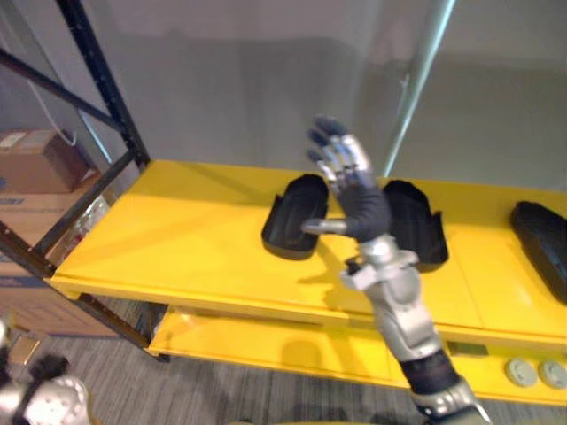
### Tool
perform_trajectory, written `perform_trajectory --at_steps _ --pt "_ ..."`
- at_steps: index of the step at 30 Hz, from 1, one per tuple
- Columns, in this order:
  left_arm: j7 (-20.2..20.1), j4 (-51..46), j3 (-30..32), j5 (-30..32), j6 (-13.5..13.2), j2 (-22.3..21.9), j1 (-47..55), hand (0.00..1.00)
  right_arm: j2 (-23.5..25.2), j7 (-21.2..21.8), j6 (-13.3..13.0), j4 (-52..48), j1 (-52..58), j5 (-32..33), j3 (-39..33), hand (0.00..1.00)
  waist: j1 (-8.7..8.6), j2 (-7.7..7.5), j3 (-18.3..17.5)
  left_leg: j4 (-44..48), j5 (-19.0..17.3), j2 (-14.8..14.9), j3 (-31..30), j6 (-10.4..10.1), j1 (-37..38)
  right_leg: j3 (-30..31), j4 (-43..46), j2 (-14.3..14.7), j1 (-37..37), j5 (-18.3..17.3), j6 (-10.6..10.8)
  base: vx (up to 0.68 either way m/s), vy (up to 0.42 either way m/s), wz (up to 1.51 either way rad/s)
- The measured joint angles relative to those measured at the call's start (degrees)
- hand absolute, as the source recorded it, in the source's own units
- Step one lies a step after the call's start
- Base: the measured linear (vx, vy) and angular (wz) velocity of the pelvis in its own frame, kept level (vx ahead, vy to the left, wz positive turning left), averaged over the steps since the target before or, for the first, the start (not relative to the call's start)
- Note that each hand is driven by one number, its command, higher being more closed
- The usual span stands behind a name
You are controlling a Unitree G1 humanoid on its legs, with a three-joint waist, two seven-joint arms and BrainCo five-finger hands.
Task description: Walk over and take plastic housings, then place them on the shelf
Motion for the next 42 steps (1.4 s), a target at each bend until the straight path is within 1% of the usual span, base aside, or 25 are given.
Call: perform_trajectory --at_steps 1,2,3,4,6,9,11,12,13,15,17,18,19,20,21,25,27,29,30,31,36,38,39,41,42 --pt "-0.6 3.5 -0.1 -0.4 -0.8 -1.0 0.9 0.0 0.9 -0.1 0.7 1.6 -0.9 -0.1 1.1 0.0 0.41 -0.52 -0.3 -0.1 0.0 -0.1 -0.4 0.1 0.1 -0.3 0.0 -0.1 0.3 -0.2 0.0 0.05 0.023 0.25" --pt "-1.7 7.1 -0.2 -0.5 -1.8 -1.7 1.8 0.0 1.8 -0.1 1.3 3.0 -1.8 -0.1 2.6 0.0 1.36 -0.92 -0.5 -0.3 -0.1 -0.2 -0.5 0.1 0.1 -0.5 0.0 -0.2 0.3 -0.4 0.1 0.04 0.019 0.16" --pt "-3.4 11.2 -0.1 -2.4 -2.7 -2.5 2.6 0.0 3.2 0.2 2.2 4.7 -3.0 -0.1 4.7 0.0 2.05 -1.16 -0.5 -0.4 -0.1 -0.3 -0.7 0.1 0.1 -0.7 0.0 -0.2 0.4 -0.5 0.0 0.04 0.019 0.11" --pt "-4.2 13.0 -0.1 -3.1 -2.9 -2.9 2.9 0.0 3.8 0.2 2.8 5.4 -3.5 -0.1 5.9 0.0 2.16 -1.18 -0.5 -0.4 -0.1 -0.3 -1.0 0.1 0.0 -1.1 0.0 -0.3 0.5 -0.5 0.0 0.04 0.012 0.24" --pt "-7.8 18.5 -0.2 -4.9 -3.9 -4.1 3.4 0.0 6.1 0.2 4.4 7.9 -3.7 -0.1 9.6 0.0 2.39 -1.08 -0.4 -0.4 0.1 -0.7 -2.2 0.2 0.2 -2.3 0.0 -0.5 1.3 -0.8 0.1 0.03 0.008 0.26" --pt "-12.6 24.2 -1.5 -5.1 -4.3 -4.9 3.3 0.0 8.0 0.2 5.0 10.2 -3.7 0.1 11.9 0.0 2.85 -1.13 -0.1 -0.4 0.0 -0.8 -2.6 0.3 0.2 -2.8 0.0 -0.5 1.7 -1.3 0.3 -0.01 0.003 0.07" --pt "-15.4 27.9 -2.2 -6.9 -4.2 -4.7 2.8 0.0 9.3 -0.2 4.9 11.2 -3.8 0.2 13.6 0.0 2.86 -1.25 0.3 -0.4 -0.2 -0.6 -2.8 0.3 0.9 -2.9 0.0 -0.3 2.3 -1.7 0.1 0.0 -0.002 0.02" --pt "-16.0 29.0 -2.9 -7.2 -4.2 -4.6 2.8 0.0 9.6 -0.6 4.9 11.4 -3.8 0.2 14.3 0.0 2.94 -1.26 0.5 -0.3 -0.3 -0.5 -2.7 0.2 0.9 -2.8 0.0 -0.3 2.5 -1.8 0.1 0.01 -0.007 -0.04" --pt "-17.6 30.8 -4.4 -8.1 -4.2 -4.6 2.7 0.0 10.0 -1.5 4.9 11.5 -4.0 -0.3 16.1 0.0 2.98 -1.35 0.7 -0.1 -0.4 -0.4 -2.8 0.1 0.8 -2.8 0.0 -0.2 2.5 -1.9 0.0 0.0 0.0 0.0" --pt "-19.2 33.7 -7.3 -9.1 -4.2 -4.3 2.2 0.0 10.9 -3.2 4.9 13.6 -5.7 -4.6 19.3 0.0 3.11 -1.14 1.0 0.6 -0.7 -0.3 -3.1 0.0 0.7 -2.8 0.0 -0.2 2.5 -1.9 -0.1 0.0 0.0 0.0" --pt "-20.8 35.5 -9.9 -9.1 -4.4 -4.1 1.5 0.0 12.9 -6.1 5.3 17.9 -8.7 -17.5 22.1 0.0 3.55 -0.8 1.7 0.6 -0.7 -0.1 -3.3 0.0 0.8 -3.0 0.0 0.1 2.7 -1.9 0.0 0.01 -0.005 0.04" --pt "-21.3 35.9 -10.3 -9.1 -4.7 -4.1 1.4 0.0 13.1 -6.6 5.5 18.5 -9.5 -21.0 22.5 0.0 3.67 -0.76 2.0 0.7 -0.7 0.0 -3.3 0.0 0.8 -3.1 0.0 0.2 2.7 -1.9 0.0 0.0 -0.015 0.04" --pt "-22.5 36.5 -10.7 -9.3 -4.9 -4.0 1.1 0.0 13.2 -7.4 6.0 18.8 -10.9 -27.3 22.9 0.0 4.0 -0.79 2.7 0.7 -0.7 0.0 -3.4 0.0 0.8 -3.1 0.0 0.4 2.8 -2.0 0.0 0.0 0.0 0.0" --pt "-23.1 36.7 -10.9 -9.3 -5.1 -4.0 1.1 0.0 13.1 -7.4 6.6 18.8 -12.5 -31.2 22.7 0.0 4.18 -1.0 3.2 0.7 -0.7 0.1 -3.4 0.0 0.7 -3.1 0.0 0.4 2.7 -2.0 0.0 0.0 0.0 0.0" --pt "-23.4 36.8 -11.0 -9.4 -5.1 -4.0 1.1 0.0 12.9 -7.2 6.7 18.8 -13.3 -32.8 22.6 0.0 4.25 -1.15 3.4 0.7 -0.7 0.1 -3.4 0.0 0.7 -3.1 0.0 0.5 2.7 -2.1 -0.1 0.0 0.0 0.0" --pt "-24.9 38.7 -12.1 -9.6 -4.9 -2.5 0.4 0.0 10.7 -4.9 7.3 19.2 -18.2 -40.3 23.4 0.0 4.57 -2.1 4.0 0.6 -0.7 0.2 -3.5 0.0 0.0 -3.2 0.0 0.5 2.3 -2.2 -0.1 0.0 0.001 0.01" --pt "-25.4 38.8 -12.1 -10.7 -4.6 -1.9 -0.5 0.0 9.1 -3.2 8.4 21.3 -20.9 -46.2 26.2 0.0 4.83 -2.67 4.3 0.6 -0.7 0.3 -3.5 -0.1 0.0 -3.2 0.0 0.7 2.3 -2.2 -0.1 0.0 0.0 0.0" --pt "-26.3 38.8 -12.2 -10.7 -4.6 -1.5 -0.8 0.0 7.8 -2.1 9.3 22.3 -21.7 -49.0 28.5 0.0 4.91 -3.32 4.6 0.7 -0.7 0.3 -3.6 -0.1 0.0 -3.3 0.0 0.8 2.2 -2.2 -0.1 0.01 -0.002 0.02" --pt "-26.6 38.8 -12.2 -10.6 -4.6 -1.3 -0.9 0.0 6.7 -1.4 10.3 22.5 -22.0 -50.1 29.8 0.0 4.91 -3.71 4.7 0.7 -0.7 0.4 -3.6 -0.1 0.0 -3.4 0.0 0.8 2.2 -2.2 -0.1 0.0 0.0 0.0" --pt "-26.8 38.8 -12.2 -10.6 -4.5 -1.3 -0.9 0.0 6.1 -0.8 10.9 22.5 -22.1 -50.6 30.3 0.0 4.92 -3.86 4.7 0.7 -0.7 0.3 -3.6 -0.1 0.0 -3.4 0.0 0.8 2.2 -2.2 -0.1 0.0 0.0 0.0" --pt "-27.8 38.8 -12.3 -10.6 -3.9 -0.3 -1.2 0.0 -0.9 1.9 15.2 22.2 -25.4 -50.4 30.1 0.0 4.88 -4.67 4.9 0.6 -0.7 0.4 -3.7 -0.1 -0.1 -3.4 0.0 0.8 2.2 -2.2 0.0 0.0 0.0 0.0" --pt "-28.7 38.8 -12.3 -10.6 -3.2 0.5 -1.5 0.0 -4.9 3.2 17.3 21.3 -26.0 -49.4 29.5 0.0 4.82 -4.97 4.8 0.6 -0.7 0.5 -3.6 -0.1 -0.1 -3.3 0.0 0.9 2.1 -2.2 0.0 0.0 0.0 0.0" --pt "-28.9 38.8 -12.3 -10.6 -2.8 0.7 -1.6 0.0 -5.9 3.4 17.8 20.8 -26.0 -49.2 29.1 0.0 4.77 -5.06 4.9 0.6 -0.7 0.5 -3.6 -0.1 -0.1 -3.3 0.0 0.9 2.1 -2.2 0.0 0.0 0.0 0.0" --pt "-29.4 38.8 -12.4 -10.6 -1.7 1.4 -2.0 0.0 -9.9 3.8 18.4 19.0 -26.0 -47.9 24.5 0.0 4.46 -5.64 4.7 0.6 -0.7 0.6 -3.4 -0.1 -0.2 -3.1 0.0 1.0 1.8 -2.2 0.0 0.0 0.007 -0.04" --pt "-29.5 38.8 -12.4 -10.6 -1.4 1.5 -2.1 0.0 -11.0 3.7 18.4 18.5 -26.0 -46.5 23.0 0.0 4.39 -5.73 4.7 0.6 -0.7 0.6 -3.3 -0.1 -0.2 -3.1 0.0 1.0 1.7 -2.2 0.0 0.01 0.008 -0.03"
